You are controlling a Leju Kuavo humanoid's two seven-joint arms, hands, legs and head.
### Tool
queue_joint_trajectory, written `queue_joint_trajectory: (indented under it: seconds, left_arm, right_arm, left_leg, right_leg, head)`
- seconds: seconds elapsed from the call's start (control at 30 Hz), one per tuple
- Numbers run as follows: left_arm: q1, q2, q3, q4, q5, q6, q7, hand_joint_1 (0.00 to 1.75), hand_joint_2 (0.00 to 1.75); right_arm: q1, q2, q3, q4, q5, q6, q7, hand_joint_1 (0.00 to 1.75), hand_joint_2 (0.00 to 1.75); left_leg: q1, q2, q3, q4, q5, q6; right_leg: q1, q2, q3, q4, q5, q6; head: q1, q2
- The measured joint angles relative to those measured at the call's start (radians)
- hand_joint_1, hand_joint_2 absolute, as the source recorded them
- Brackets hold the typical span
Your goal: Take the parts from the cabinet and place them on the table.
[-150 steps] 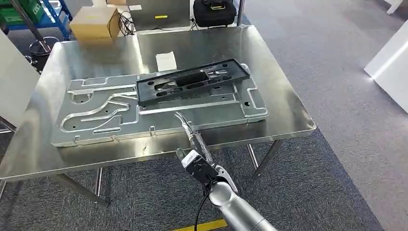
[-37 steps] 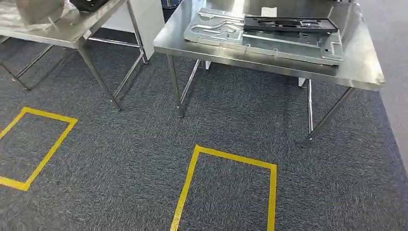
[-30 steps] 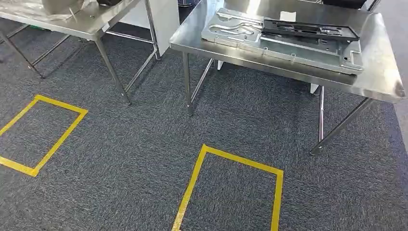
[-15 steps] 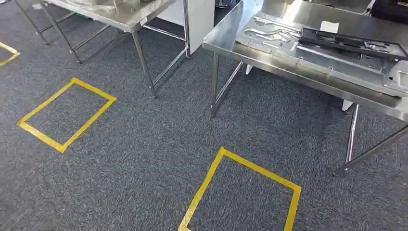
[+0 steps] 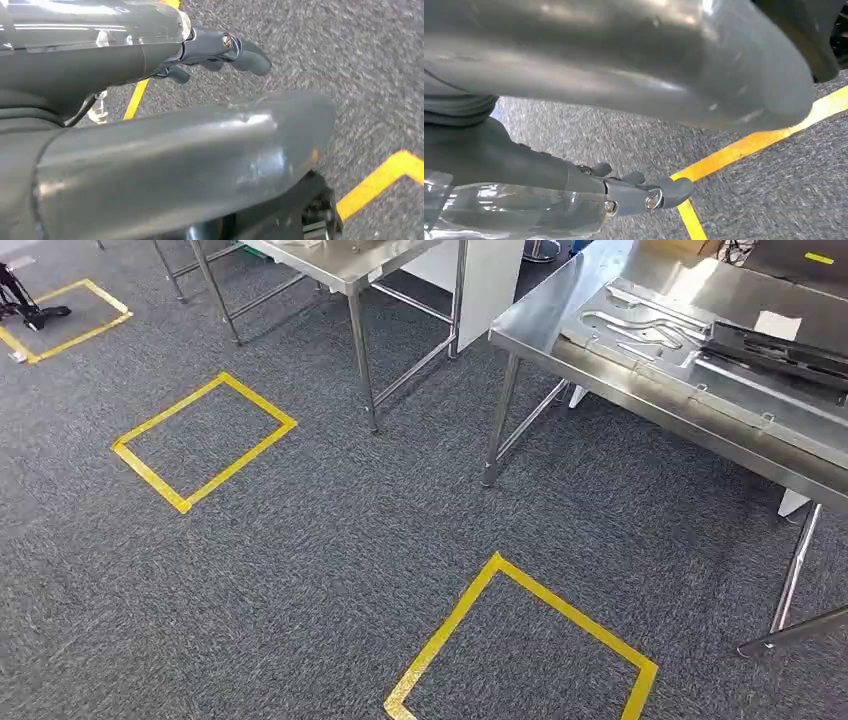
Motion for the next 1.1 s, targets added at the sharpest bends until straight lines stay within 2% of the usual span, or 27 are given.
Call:
queue_joint_trajectory:
  seconds: [0.03, 0.07, 0.1, 0.13, 0.2, 0.23, 0.27, 0.3, 0.33, 0.37, 0.4, 0.43, 0.53, 0.57, 0.6, 0.63, 0.7, 0.73, 0.77, 0.8, 0.83, 0.87, 0.9, 0.93, 1.03, 1.07, 1.1]
  left_arm:
    - [0.002, 0.0, 0.0, 0.0, 0.0, 0.0, -0.002, 0.0, 0.0]
    - [0.002, -0.001, 0.0, 0.0, 0.0, 0.002, -0.003, 0.0, 0.0]
    - [0.001, -0.001, 0.0, 0.0, 0.0, 0.002, -0.005, 0.0, 0.0]
    - [-0.003, -0.001, 0.0, 0.0, 0.0, 0.003, -0.006, 0.0, 0.0]
    - [-0.006, -0.001, 0.0, 0.0, 0.0, 0.003, -0.006, 0.0, 0.0]
    - [-0.006, -0.001, 0.0, 0.0, 0.0, 0.003, -0.005, 0.0, 0.0]
    - [-0.004, -0.001, 0.0, 0.0, 0.0, 0.004, -0.003, 0.0, 0.0]
    - [-0.004, -0.001, 0.0, 0.0, 0.0, 0.004, -0.002, 0.0, 0.0]
    - [-0.004, -0.001, 0.0, 0.0, 0.0, 0.005, -0.001, 0.0, 0.0]
    - [-0.005, -0.001, 0.0, 0.0, 0.0, 0.005, -0.001, 0.0, 0.0]
    - [-0.005, -0.002, 0.0, 0.0, 0.0, 0.005, -0.001, 0.0, 0.0]
    - [-0.008, -0.002, 0.0, 0.0, 0.0, 0.005, 0.0, 0.0, 0.0]
    - [-0.004, -0.002, 0.002, 0.0, 0.006, 0.005, 0.011, 0.0, 0.0]
    - [-0.004, -0.001, 0.003, 0.0, 0.009, 0.006, 0.015, 0.0, 0.0]
    - [-0.004, -0.001, 0.004, 0.0, 0.011, 0.006, 0.02, 0.0, 0.0]
    - [-0.005, -0.001, 0.006, 0.0, 0.012, 0.009, 0.026, 0.0, 0.0]
    - [-0.008, -0.001, 0.009, 0.0, 0.015, 0.015, 0.035, 0.0, 0.0]
    - [-0.008, -0.001, 0.01, 0.0, 0.015, 0.015, 0.036, 0.0, 0.0]
    - [-0.006, -0.001, 0.01, 0.0, 0.015, 0.015, 0.037, 0.0, 0.0]
    - [-0.005, -0.001, 0.011, 0.0, 0.014, 0.016, 0.037, 0.0, 0.0]
    - [-0.005, -0.001, 0.011, 0.0, 0.013, 0.017, 0.037, 0.0, 0.0]
    - [-0.007, -0.001, 0.013, 0.0, 0.011, 0.019, 0.037, 0.0, 0.0]
    - [-0.009, -0.001, 0.013, 0.0, 0.011, 0.021, 0.037, 0.0, 0.0]
    - [-0.014, -0.001, 0.014, 0.0, 0.01, 0.022, 0.036, 0.0, 0.0]
    - [-0.011, -0.001, 0.015, 0.0, 0.01, 0.024, 0.034, 0.0, 0.0]
    - [-0.012, -0.001, 0.015, 0.0, 0.009, 0.025, 0.034, 0.0, 0.0]
    - [-0.011, -0.003, 0.015, 0.0, 0.008, 0.026, 0.034, 0.0, 0.0]
  right_arm:
    - [-0.002, -0.002, 0.0, 0.0, 0.0, 0.0, 0.001, 0.0, 0.0]
    - [-0.002, -0.006, 0.0, 0.0, 0.001, 0.0, 0.0, 0.0, 0.0]
    - [0.001, -0.007, 0.001, 0.0, 0.003, 0.0, -0.001, 0.0, 0.0]
    - [0.003, -0.008, 0.001, 0.0, 0.003, 0.0, -0.003, 0.0, 0.0]
    - [0.005, -0.012, 0.001, 0.0, 0.004, -0.001, -0.009, 0.0, 0.0]
    - [0.005, -0.014, 0.001, 0.0, 0.004, -0.001, -0.012, 0.0, 0.0]
    - [0.005, -0.014, 0.002, 0.0, 0.005, -0.001, -0.016, 0.0, 0.0]
    - [0.005, -0.015, 0.001, 0.0, 0.005, -0.001, -0.017, 0.0, 0.0]
    - [0.005, -0.016, 0.002, 0.0, 0.006, -0.001, -0.019, 0.0, 0.0]
    - [0.006, -0.017, 0.002, 0.0, 0.006, -0.001, -0.019, 0.0, 0.0]
    - [0.01, -0.018, 0.002, 0.001, 0.006, -0.001, -0.019, 0.0, 0.0]
    - [0.01, -0.02, 0.002, 0.002, 0.006, -0.001, -0.02, 0.0, 0.0]
    - [0.003, -0.021, 0.003, 0.002, 0.012, -0.001, -0.02, 0.0, 0.0]
    - [0.002, -0.02, 0.003, 0.002, 0.014, -0.001, -0.02, 0.0, 0.0]
    - [0.004, -0.021, 0.003, 0.002, 0.016, -0.001, -0.02, 0.0, 0.0]
    - [0.006, -0.021, 0.005, 0.002, 0.017, 0.0, -0.02, 0.0, 0.0]
    - [0.01, -0.021, 0.007, 0.002, 0.018, 0.0, -0.02, 0.0, 0.0]
    - [0.01, -0.021, 0.008, 0.003, 0.018, 0.0, -0.02, 0.0, 0.0]
    - [0.009, -0.021, 0.009, 0.003, 0.018, 0.0, -0.02, 0.0, 0.0]
    - [0.008, -0.021, 0.009, 0.003, 0.018, 0.0, -0.021, 0.0, 0.0]
    - [0.006, -0.021, 0.01, 0.002, 0.018, 0.0, -0.021, 0.0, 0.0]
    - [0.005, -0.021, 0.01, 0.002, 0.018, 0.0, -0.022, 0.0, 0.0]
    - [0.005, -0.021, 0.01, 0.002, 0.018, 0.0, -0.022, 0.0, 0.0]
    - [0.007, -0.021, 0.01, 0.002, 0.018, -0.001, -0.022, 0.0, 0.0]
    - [-0.004, -0.021, 0.01, 0.002, 0.021, 0.0, -0.021, 0.0, 0.0]
    - [-0.007, -0.021, 0.011, 0.002, 0.022, 0.0, -0.02, 0.0, 0.0]
    - [-0.005, -0.022, 0.011, 0.002, 0.024, 0.0, -0.018, 0.0, 0.0]
  left_leg:
    - [0.004, -0.01, 0.001, -0.008, 0.005, 0.008]
    - [0.011, -0.019, 0.01, -0.015, 0.012, 0.015]
    - [0.012, -0.028, 0.008, -0.017, 0.016, 0.021]
    - [0.012, -0.036, 0.004, -0.017, 0.018, 0.026]
    - [0.011, -0.06, -0.001, -0.016, 0.021, 0.03]
    - [0.011, -0.073, -0.001, -0.016, 0.021, 0.029]
    - [0.011, -0.087, 0.0, -0.015, 0.022, 0.028]
    - [0.012, -0.1, 0.001, -0.014, 0.022, 0.028]
    - [0.012, -0.114, 0.003, -0.012, 0.022, 0.027]
    - [0.012, -0.129, 0.003, -0.009, 0.021, 0.023]
    - [0.012, -0.138, -0.001, -0.006, 0.02, 0.018]
    - [0.008, -0.15, -0.008, 0.002, 0.019, 0.01]
    - [0.015, -0.181, -0.019, -0.008, 0.029, -0.012]
    - [0.014, -0.168, -0.018, 0.001, 0.023, -0.015]
    - [0.01, -0.104, -0.028, 0.028, 0.001, -0.017]
    - [0.012, -0.074, -0.058, 0.091, -0.041, -0.02]
    - [0.016, -0.062, -0.132, 0.254, -0.119, -0.027]
    - [0.018, -0.059, -0.156, 0.307, -0.134, -0.03]
    - [0.02, -0.056, -0.155, 0.31, -0.123, -0.032]
    - [0.02, -0.053, -0.132, 0.267, -0.093, -0.031]
    - [0.02, -0.047, -0.088, 0.19, -0.053, -0.029]
    - [0.02, -0.028, -0.03, 0.084, -0.008, -0.025]
    - [0.017, 0.016, 0.008, 0.013, 0.004, -0.021]
    - [0.007, 0.022, 0.01, -0.001, -0.002, -0.014]
    - [0.004, -0.009, 0.0, -0.001, 0.002, -0.001]
    - [0.008, -0.02, 0.008, -0.011, 0.009, 0.008]
    - [0.012, -0.029, 0.011, -0.016, 0.014, 0.015]
  right_leg:
    - [0.001, -0.009, 0.004, 0.0, -0.002, 0.006]
    - [-0.008, 0.027, 0.003, 0.01, -0.013, 0.016]
    - [-0.01, 0.084, -0.012, 0.043, -0.042, 0.02]
    - [-0.011, 0.109, -0.044, 0.107, -0.083, 0.021]
    - [-0.011, 0.122, -0.122, 0.267, -0.151, 0.026]
    - [-0.011, 0.123, -0.141, 0.302, -0.151, 0.027]
    - [-0.012, 0.123, -0.138, 0.291, -0.127, 0.027]
    - [-0.013, 0.124, -0.117, 0.242, -0.087, 0.027]
    - [-0.014, 0.131, -0.082, 0.163, -0.038, 0.024]
    - [-0.017, 0.157, -0.04, 0.071, 0.009, 0.021]
    - [-0.02, 0.211, -0.018, 0.024, 0.004, 0.013]
    - [-0.02, 0.216, -0.018, 0.009, 0.004, 0.012]
    - [-0.011, 0.185, -0.017, 0.01, 0.007, -0.002]
    - [-0.022, 0.168, -0.013, -0.001, 0.014, -0.012]
    - [-0.019, 0.157, -0.01, -0.005, 0.014, -0.02]
    - [-0.017, 0.141, -0.011, -0.005, 0.013, -0.026]
    - [-0.013, 0.108, -0.011, -0.004, 0.011, -0.03]
    - [-0.011, 0.094, -0.012, -0.004, 0.01, -0.03]
    - [-0.011, 0.079, -0.011, -0.004, 0.009, -0.029]
    - [-0.01, 0.068, -0.01, -0.003, 0.008, -0.028]
    - [-0.011, 0.056, -0.007, -0.003, 0.006, -0.026]
    - [-0.011, 0.044, -0.003, -0.002, 0.003, -0.022]
    - [-0.008, 0.035, 0.0, -0.001, 0.0, -0.017]
    - [-0.001, 0.024, 0.0, 0.003, -0.005, -0.009]
    - [-0.002, 0.0, 0.006, -0.001, -0.002, 0.004]
    - [-0.003, -0.005, 0.008, -0.001, -0.007, 0.012]
    - [-0.01, 0.056, 0.005, 0.019, -0.026, 0.019]
  head:
    - [-0.001, 0.0]
    - [-0.001, 0.0]
    - [0.003, 0.0]
    - [0.007, 0.0]
    - [0.008, 0.0]
    - [0.008, 0.0]
    - [0.008, 0.0]
    - [0.008, 0.0]
    - [0.008, 0.0]
    - [0.008, 0.0]
    - [0.009, 0.0]
    - [0.007, 0.0]
    - [0.01, 0.0]
    - [0.01, 0.0]
    - [0.006, 0.0]
    - [-0.001, 0.0]
    - [0.0, 0.0]
    - [-0.001, 0.0]
    - [0.0, 0.0]
    - [0.0, 0.0]
    - [-0.001, 0.0]
    - [-0.001, 0.0]
    - [-0.001, 0.0]
    - [-0.002, 0.0]
    - [0.002, 0.0]
    - [0.0, 0.0]
    - [0.006, 0.0]
